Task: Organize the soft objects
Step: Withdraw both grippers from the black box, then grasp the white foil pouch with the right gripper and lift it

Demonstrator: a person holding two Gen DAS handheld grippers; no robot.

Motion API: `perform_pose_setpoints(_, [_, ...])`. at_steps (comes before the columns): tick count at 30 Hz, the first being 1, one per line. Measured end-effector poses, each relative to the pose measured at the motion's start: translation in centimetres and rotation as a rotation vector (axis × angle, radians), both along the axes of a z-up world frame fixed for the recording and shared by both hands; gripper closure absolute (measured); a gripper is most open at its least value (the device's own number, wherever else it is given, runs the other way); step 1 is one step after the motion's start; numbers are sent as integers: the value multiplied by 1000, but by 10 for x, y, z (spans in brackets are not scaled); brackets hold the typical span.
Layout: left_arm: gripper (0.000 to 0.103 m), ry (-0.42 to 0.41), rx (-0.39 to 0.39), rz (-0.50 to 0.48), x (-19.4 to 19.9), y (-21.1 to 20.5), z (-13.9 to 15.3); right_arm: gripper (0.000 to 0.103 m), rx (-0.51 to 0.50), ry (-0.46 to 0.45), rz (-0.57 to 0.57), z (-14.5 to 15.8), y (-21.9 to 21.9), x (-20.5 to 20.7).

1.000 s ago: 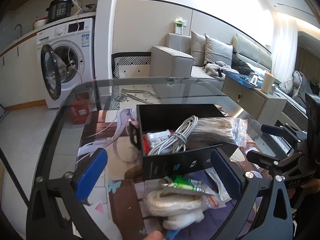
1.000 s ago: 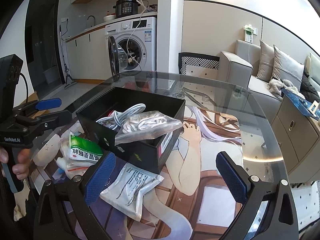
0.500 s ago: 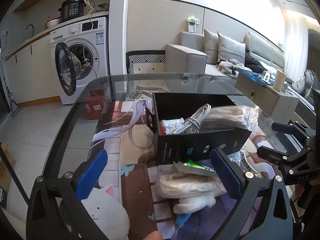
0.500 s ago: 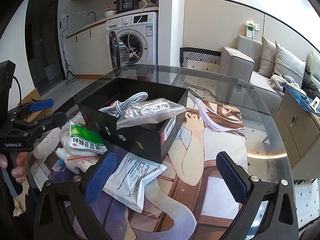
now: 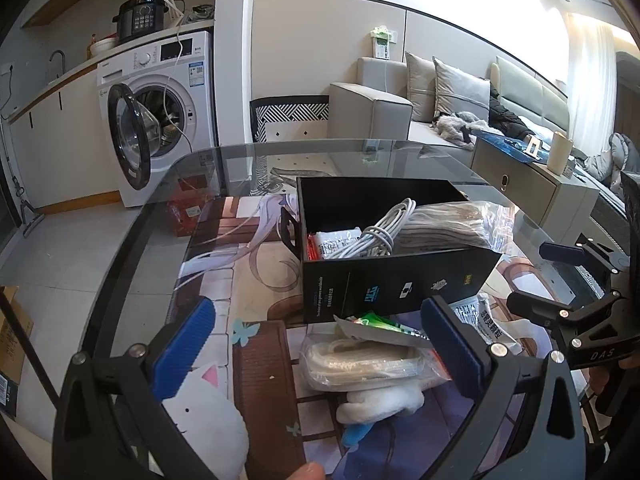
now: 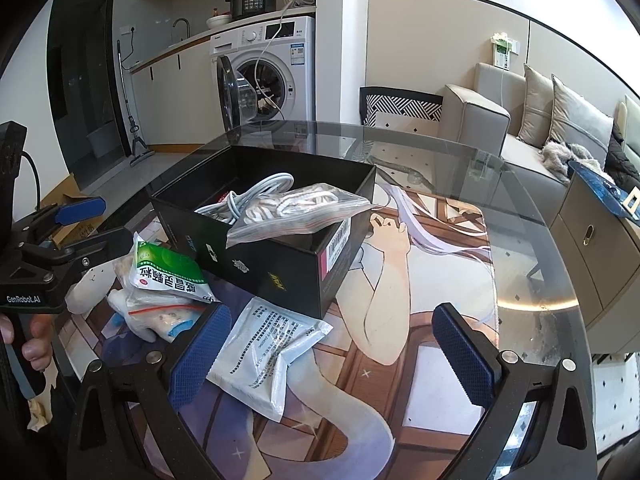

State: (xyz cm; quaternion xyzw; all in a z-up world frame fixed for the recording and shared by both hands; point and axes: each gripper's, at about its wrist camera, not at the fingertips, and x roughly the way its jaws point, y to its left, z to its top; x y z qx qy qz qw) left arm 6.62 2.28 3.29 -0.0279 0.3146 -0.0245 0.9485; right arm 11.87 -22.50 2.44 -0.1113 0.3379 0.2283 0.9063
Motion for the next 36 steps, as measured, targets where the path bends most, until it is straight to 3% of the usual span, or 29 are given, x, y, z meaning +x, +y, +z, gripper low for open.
perform_pose_setpoints(17, [0, 38, -38, -30, 5, 0, -7, 1, -5, 109, 19, -23, 5, 8])
perform_pose_setpoints(36, [0, 60, -11, -92, 5, -12, -11, 1, -52, 178, 34, -47, 37, 1])
